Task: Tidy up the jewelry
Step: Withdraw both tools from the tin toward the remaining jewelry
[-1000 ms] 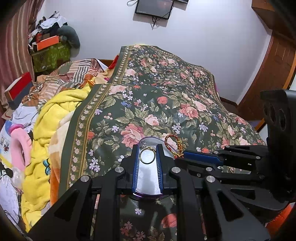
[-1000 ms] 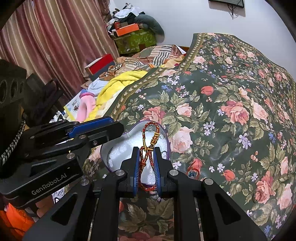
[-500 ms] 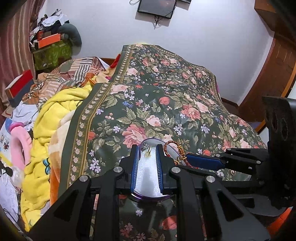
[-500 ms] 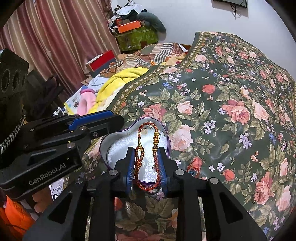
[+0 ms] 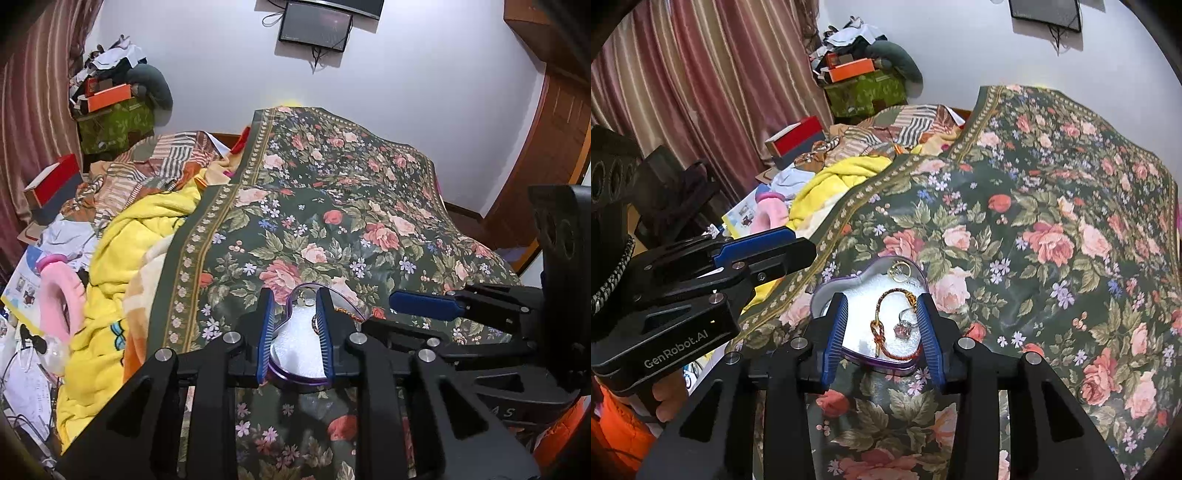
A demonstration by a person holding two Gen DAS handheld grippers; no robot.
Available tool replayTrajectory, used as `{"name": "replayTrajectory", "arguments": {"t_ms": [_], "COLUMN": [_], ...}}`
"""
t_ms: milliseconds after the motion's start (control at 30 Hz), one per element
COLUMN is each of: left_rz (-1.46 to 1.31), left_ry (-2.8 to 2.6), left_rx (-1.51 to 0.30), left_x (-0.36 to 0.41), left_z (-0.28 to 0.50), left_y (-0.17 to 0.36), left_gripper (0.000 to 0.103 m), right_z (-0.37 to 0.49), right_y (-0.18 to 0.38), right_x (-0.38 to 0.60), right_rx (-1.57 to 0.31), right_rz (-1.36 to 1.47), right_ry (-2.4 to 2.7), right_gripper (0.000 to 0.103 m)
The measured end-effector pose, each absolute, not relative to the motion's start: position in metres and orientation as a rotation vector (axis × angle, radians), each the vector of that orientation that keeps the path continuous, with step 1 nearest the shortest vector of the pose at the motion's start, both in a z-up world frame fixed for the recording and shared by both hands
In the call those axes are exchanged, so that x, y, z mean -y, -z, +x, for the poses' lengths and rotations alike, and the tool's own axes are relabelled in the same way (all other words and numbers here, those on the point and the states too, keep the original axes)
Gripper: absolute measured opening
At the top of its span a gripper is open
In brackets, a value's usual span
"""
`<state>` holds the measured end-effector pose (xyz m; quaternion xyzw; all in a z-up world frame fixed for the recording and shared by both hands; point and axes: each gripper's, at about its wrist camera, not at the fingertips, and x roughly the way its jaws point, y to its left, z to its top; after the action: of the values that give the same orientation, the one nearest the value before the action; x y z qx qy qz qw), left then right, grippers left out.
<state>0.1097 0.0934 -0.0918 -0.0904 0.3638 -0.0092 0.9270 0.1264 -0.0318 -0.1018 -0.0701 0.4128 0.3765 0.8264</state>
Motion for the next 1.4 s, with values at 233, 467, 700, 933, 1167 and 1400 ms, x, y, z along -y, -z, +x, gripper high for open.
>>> {"name": "replayTrajectory", "arguments": {"t_ms": [233, 467, 700, 933, 1167, 1400], "left_rz": [-0.151, -0.107, -0.078, -0.061, -0.067, -0.084], "left_ry": [0.021, 0.062, 0.123, 0.186, 0.243, 0.272], "left_rx": [-0.732, -0.714, -0.740, -0.800, -0.876, -0.956], "left_x": [-0.086, -0.061, -0.027, 0.004, 0.023, 0.029], "left_z": [0.099, 0.090, 0.094, 0.103, 0.114, 0.122], "left_y": [0.081, 0.073, 0.077, 0.094, 0.119, 0.148], "left_gripper": [0.022, 0.042, 0.048, 0.048, 0.048, 0.048], "right_z": [0.121, 0.120, 0.118, 0.118, 0.120, 0.121], "right_y": [0.084, 0.069, 0.071, 0.085, 0.109, 0.133], "right_x": [0.049, 0.091, 0.144, 0.189, 0.213, 0.209], "right_rx": [-0.830, -0.801, -0.808, -0.851, -0.924, -0.999], "right_rz": [-0.137, -0.099, -0.067, -0.043, -0.015, 0.004], "right_ry": [-0.755, -0.659, -0.539, -0.444, -0.405, -0.432], "right_gripper": [0.035, 0.035, 0.036, 0.036, 0.036, 0.036]}}
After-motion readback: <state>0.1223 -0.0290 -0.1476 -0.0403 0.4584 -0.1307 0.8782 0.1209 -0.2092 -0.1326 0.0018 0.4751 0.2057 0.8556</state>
